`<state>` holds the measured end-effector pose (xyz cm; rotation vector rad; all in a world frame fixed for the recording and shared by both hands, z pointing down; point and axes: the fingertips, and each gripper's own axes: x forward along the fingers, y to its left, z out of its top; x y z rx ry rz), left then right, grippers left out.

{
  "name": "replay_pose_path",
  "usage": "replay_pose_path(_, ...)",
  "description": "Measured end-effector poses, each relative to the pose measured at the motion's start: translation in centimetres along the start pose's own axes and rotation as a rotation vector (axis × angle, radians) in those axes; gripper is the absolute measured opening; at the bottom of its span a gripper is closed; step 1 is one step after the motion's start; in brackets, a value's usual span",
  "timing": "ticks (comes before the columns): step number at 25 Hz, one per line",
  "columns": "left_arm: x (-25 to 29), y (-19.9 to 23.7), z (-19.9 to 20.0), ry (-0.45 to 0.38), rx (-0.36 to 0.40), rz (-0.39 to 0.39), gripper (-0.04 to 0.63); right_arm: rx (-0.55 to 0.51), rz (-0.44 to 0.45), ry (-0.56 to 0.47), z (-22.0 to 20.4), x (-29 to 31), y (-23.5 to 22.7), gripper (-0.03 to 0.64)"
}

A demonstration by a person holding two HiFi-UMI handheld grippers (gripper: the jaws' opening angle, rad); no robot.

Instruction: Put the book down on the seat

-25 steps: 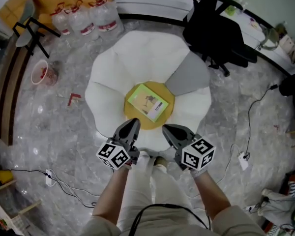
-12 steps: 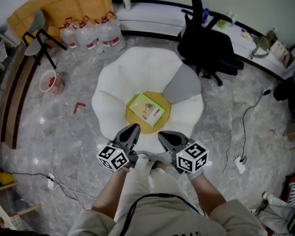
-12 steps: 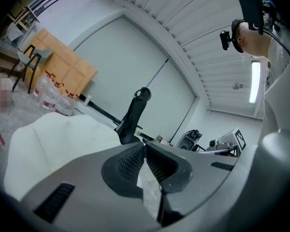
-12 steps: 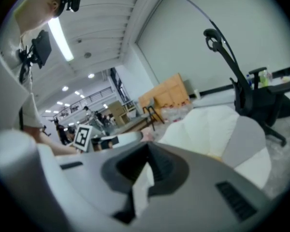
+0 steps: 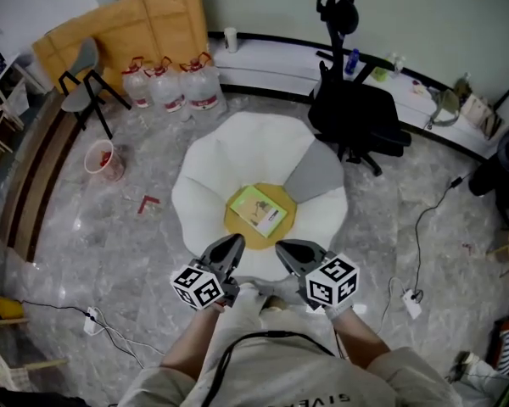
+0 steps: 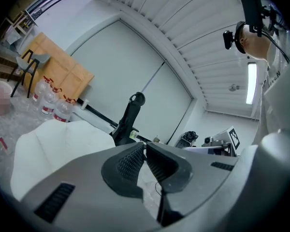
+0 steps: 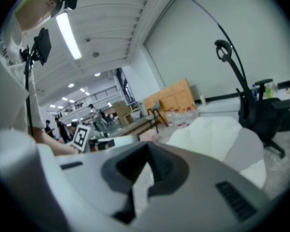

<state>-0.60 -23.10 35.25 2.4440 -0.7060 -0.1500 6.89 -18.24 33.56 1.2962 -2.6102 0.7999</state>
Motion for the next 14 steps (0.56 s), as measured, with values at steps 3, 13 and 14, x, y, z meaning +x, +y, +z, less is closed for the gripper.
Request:
replay_pose_path(3, -0.7, -0.9, 0.7, -0.002, 0.013, 0.003, 0.042, -0.011, 0.002, -0.009, 0.8, -0.8, 0.8, 0.014)
replay_pose_path(13, -1.1, -3.6, 2.6, -0.009, 0.062, -0.004, 0.042, -0.016, -0.003, -0.039, 2.4, -3.5, 2.2, 0.014)
replay_pose_path(14, -1.1, -3.9, 2.6, -0.005, 0.065, -0.009, 0.042, -0.016, -0.003, -0.038, 2.3, -3.9, 2.3, 0.014)
